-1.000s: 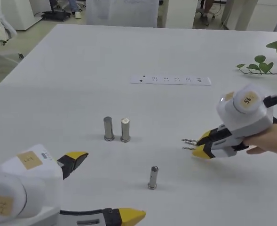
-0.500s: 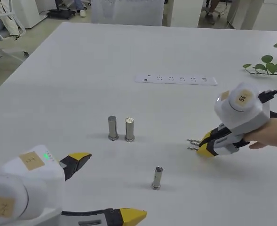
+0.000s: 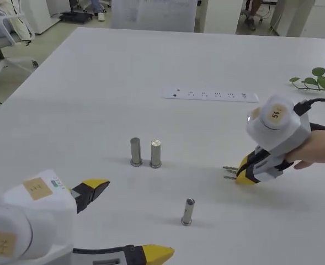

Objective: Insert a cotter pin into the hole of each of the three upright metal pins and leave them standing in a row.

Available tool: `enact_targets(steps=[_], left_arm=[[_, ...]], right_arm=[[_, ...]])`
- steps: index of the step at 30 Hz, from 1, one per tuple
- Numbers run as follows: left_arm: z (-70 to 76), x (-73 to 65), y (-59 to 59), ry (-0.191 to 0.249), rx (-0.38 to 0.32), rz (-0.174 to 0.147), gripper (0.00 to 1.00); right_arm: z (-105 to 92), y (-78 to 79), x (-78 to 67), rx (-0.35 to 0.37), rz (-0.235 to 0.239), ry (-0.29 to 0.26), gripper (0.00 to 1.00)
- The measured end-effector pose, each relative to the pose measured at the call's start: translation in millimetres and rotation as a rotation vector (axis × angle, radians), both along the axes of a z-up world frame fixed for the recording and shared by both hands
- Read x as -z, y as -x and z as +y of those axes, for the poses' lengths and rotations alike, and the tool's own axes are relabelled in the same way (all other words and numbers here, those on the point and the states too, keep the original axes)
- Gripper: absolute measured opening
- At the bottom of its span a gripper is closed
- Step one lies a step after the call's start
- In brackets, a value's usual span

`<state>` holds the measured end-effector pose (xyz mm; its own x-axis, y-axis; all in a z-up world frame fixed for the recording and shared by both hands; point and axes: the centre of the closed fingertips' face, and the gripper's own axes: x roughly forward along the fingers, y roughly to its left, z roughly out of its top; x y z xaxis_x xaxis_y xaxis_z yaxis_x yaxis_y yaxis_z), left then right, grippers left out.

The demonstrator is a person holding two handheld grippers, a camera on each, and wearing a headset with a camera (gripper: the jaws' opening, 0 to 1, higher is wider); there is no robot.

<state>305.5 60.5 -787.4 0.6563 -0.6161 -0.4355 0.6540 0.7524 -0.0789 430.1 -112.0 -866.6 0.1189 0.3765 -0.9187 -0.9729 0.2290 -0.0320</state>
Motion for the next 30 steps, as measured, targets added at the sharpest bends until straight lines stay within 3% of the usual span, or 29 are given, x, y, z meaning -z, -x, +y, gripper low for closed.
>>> enact_targets(steps=[21, 30], left_arm=[[1.1, -5.9, 0.3, 0.023, 0.001, -0.010, 0.88], [2.2, -6.4, 2.7, 0.020, 0.004, -0.009, 0.88]], right_arm=[[-1.4, -0.9, 1.5, -0.101, -0.045, 0.105, 0.04], [-3.2, -2.5, -3.2, -0.090, -0.061, 0.095, 0.02]])
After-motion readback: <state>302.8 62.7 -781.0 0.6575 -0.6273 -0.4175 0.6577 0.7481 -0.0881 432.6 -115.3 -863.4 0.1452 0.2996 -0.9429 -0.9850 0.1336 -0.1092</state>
